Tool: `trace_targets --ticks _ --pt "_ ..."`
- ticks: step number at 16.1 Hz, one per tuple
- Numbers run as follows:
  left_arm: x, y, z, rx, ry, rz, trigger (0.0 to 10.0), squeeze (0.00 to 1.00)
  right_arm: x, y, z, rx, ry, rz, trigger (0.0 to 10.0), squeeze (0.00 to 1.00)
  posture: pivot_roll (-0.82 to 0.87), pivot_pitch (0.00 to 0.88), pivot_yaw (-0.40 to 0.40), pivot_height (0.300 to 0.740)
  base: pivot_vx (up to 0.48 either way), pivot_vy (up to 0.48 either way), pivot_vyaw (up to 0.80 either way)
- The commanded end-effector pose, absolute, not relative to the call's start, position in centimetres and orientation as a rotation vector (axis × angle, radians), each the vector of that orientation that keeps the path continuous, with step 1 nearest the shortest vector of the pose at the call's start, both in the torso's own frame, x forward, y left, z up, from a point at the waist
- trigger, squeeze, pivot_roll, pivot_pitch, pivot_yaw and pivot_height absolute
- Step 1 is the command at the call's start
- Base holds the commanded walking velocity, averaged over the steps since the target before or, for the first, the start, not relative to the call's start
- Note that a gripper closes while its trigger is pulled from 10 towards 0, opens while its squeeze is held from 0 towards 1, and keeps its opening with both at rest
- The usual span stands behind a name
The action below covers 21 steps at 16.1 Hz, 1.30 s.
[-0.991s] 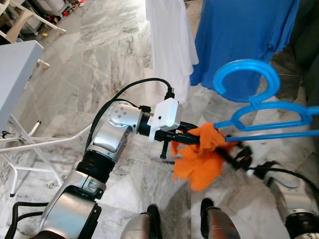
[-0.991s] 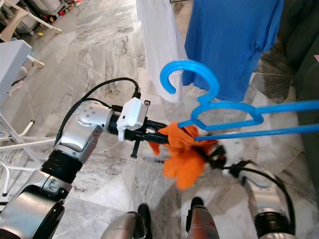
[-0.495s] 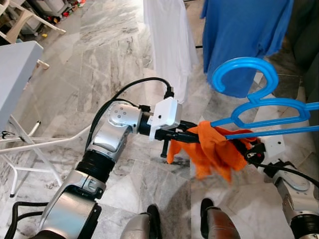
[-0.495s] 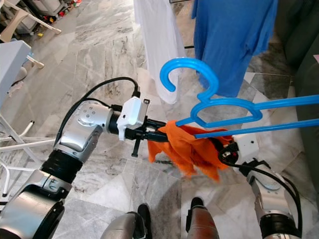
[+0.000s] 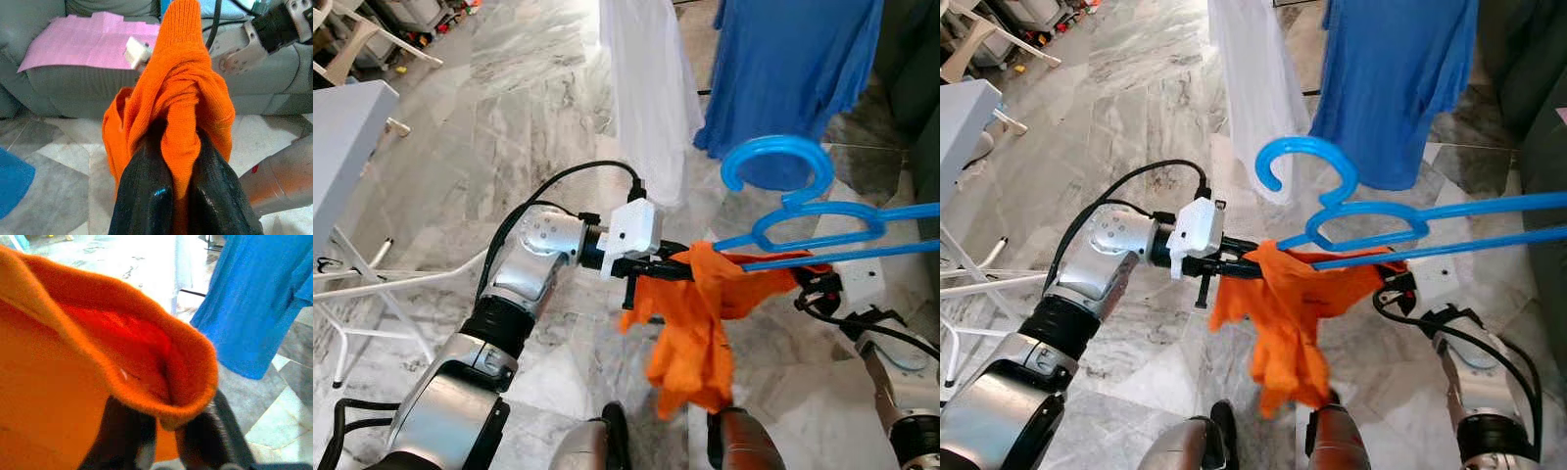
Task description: Hang hanger
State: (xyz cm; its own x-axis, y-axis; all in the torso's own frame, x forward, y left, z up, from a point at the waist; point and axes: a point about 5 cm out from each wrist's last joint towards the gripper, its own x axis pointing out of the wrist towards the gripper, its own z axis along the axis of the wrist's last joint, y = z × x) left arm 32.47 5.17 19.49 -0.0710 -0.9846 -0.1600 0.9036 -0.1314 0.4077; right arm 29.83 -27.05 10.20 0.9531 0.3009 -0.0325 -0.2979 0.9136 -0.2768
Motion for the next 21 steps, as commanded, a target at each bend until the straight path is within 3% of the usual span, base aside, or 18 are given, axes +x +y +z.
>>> trace_targets --ticks 1,9,14,19,21 --pt "32.7 5.9 19.1 0.478 -0.216 -1.621 0.0 0.00 29.4 -27.0 10.2 -0.292 -0.029 0.311 0.0 0.00 -0.10 0.286 0.204 0.740 0.000 0.000 0.00" --pt "33.5 6.5 18.1 0.486 -0.189 -1.561 0.0 0.00 29.1 -27.0 10.9 -0.324 -0.064 0.312 0.0 0.00 -0.10 0.283 0.207 0.740 0.000 0.000 0.00" --pt "34.2 8.5 15.1 0.488 -0.078 -1.406 0.0 0.00 29.0 -26.5 12.0 -0.392 -0.103 0.298 0.0 0.00 -0.11 0.295 0.204 0.740 0.000 0.000 0.00" --pt "33.9 9.7 11.4 0.405 -0.018 -1.169 0.0 0.00 29.7 -27.5 13.1 -0.391 -0.080 0.085 0.0 0.00 -0.14 0.303 0.188 0.740 0.000 0.000 0.00" --pt "33.3 9.6 10.7 0.373 -0.028 -1.176 0.0 0.00 29.9 -28.1 13.2 -0.381 -0.066 0.011 0.0 0.00 -0.14 0.304 0.178 0.740 0.000 0.000 0.00"
